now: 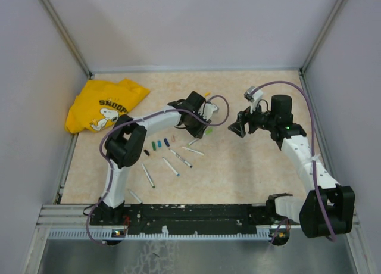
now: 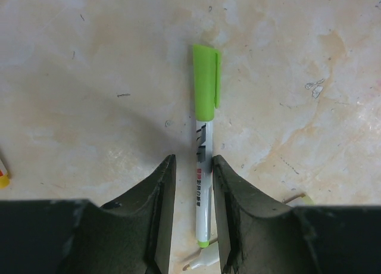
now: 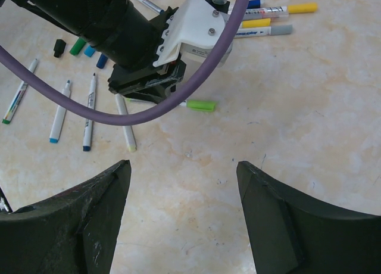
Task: Open the pen caps
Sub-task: Pick up the pen from the center of the board.
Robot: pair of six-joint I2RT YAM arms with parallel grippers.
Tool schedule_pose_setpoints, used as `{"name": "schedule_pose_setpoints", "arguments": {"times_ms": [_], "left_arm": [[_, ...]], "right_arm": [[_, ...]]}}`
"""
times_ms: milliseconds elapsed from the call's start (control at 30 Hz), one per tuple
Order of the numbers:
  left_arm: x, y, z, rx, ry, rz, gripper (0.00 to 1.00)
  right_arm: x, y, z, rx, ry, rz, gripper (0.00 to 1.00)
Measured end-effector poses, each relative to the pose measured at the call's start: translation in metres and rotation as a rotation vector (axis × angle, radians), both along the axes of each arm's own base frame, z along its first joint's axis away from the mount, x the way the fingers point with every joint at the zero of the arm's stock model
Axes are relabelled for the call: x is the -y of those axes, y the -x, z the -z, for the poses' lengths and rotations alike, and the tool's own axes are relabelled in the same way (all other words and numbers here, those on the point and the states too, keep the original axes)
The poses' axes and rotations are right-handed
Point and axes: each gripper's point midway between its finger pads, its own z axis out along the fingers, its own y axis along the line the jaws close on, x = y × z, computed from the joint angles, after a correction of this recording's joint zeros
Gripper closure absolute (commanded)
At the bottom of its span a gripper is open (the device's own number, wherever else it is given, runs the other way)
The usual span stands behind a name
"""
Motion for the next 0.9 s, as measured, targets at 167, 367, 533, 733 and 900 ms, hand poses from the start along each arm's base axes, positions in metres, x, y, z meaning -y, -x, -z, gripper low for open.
{"name": "schedule_pose_setpoints", "arguments": {"times_ms": [167, 367, 533, 733, 900], "left_arm": [[0.0022, -0.0004, 0.0010, 0.027, -0.029, -0.010, 0.63], [0.0029, 0.0002, 0.0018, 0.055, -0.062, -0.021, 0.66], [0.0004, -0.0024, 0.0024, 0.078, -0.087, -0.036, 0.83], [-0.0014, -0.0049, 0.0016, 0.096, -0.095, -0.048, 1.00], [-0.0069, -0.0057, -0.0005, 0.123, -0.084, -0.064, 1.00]], "right_arm": [[0.0000, 0.0000, 0.0000, 0.000, 0.000, 0.000, 0.28], [-0.0001, 0.0001, 0.0000, 0.000, -0.001, 0.000, 0.28], [-0.0001, 0.0001, 0.0000, 0.000, -0.001, 0.000, 0.28], [-0.0002, 0.0001, -0.0001, -0.001, -0.001, -0.001, 0.28], [-0.0011, 0.0010, -0.0005, -0.004, -0.007, -0.004, 0.28]]}}
